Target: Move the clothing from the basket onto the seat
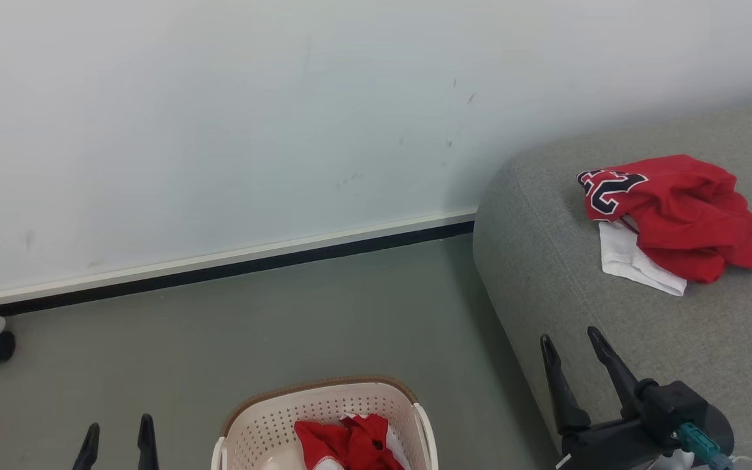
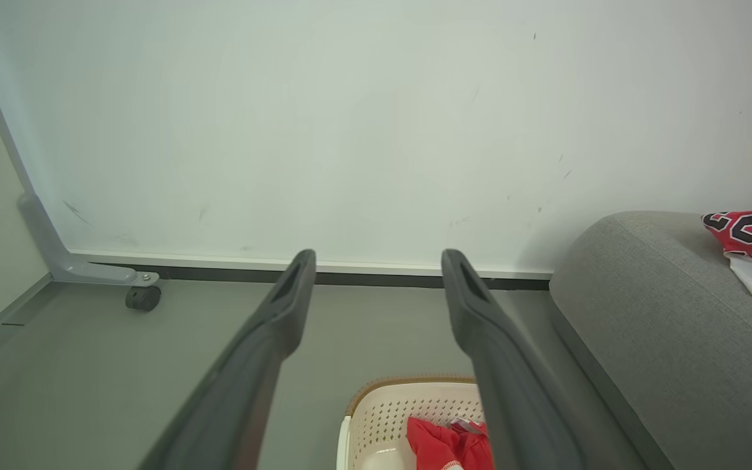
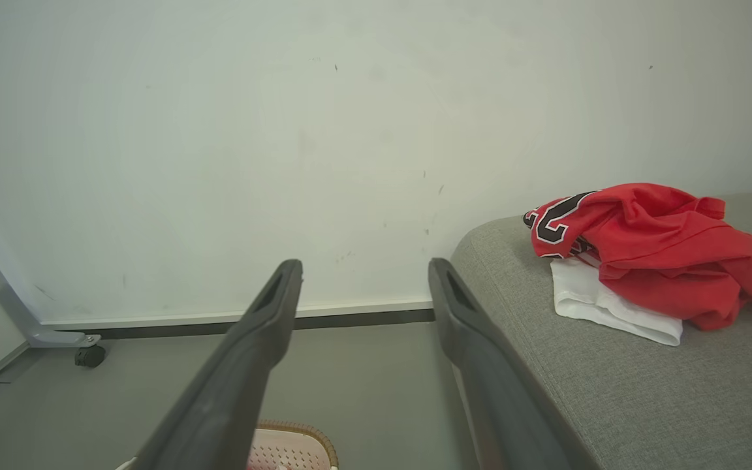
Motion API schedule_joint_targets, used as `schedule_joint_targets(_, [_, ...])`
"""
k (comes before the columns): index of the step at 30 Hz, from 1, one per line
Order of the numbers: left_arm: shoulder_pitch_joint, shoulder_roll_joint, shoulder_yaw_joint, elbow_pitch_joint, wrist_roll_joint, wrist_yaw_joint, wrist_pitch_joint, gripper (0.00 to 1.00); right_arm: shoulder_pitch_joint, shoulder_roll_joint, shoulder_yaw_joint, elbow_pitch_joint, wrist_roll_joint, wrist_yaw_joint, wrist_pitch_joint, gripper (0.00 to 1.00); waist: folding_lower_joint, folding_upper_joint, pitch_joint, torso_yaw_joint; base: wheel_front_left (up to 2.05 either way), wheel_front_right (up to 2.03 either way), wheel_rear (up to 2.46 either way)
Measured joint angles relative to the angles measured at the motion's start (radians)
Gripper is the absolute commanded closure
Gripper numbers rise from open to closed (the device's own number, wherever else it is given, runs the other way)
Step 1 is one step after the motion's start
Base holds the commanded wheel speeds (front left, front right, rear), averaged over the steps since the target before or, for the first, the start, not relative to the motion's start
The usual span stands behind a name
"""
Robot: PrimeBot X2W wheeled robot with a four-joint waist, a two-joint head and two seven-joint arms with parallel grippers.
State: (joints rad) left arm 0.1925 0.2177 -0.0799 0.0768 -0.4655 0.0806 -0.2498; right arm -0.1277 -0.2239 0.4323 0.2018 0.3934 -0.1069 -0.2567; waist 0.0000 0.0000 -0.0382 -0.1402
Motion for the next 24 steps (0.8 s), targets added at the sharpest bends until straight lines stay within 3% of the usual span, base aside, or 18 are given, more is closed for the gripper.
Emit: schedule_joint_targets(24, [0.021, -0.025, 0.022, -0.078, 0.045, 0.016, 0.0, 0.0, 0.062, 0.005, -0.054, -0.096, -0.024, -0.014, 0.0, 0.0, 0.0, 0.0, 0.012, 0.006, 0.0, 0.0, 0.0])
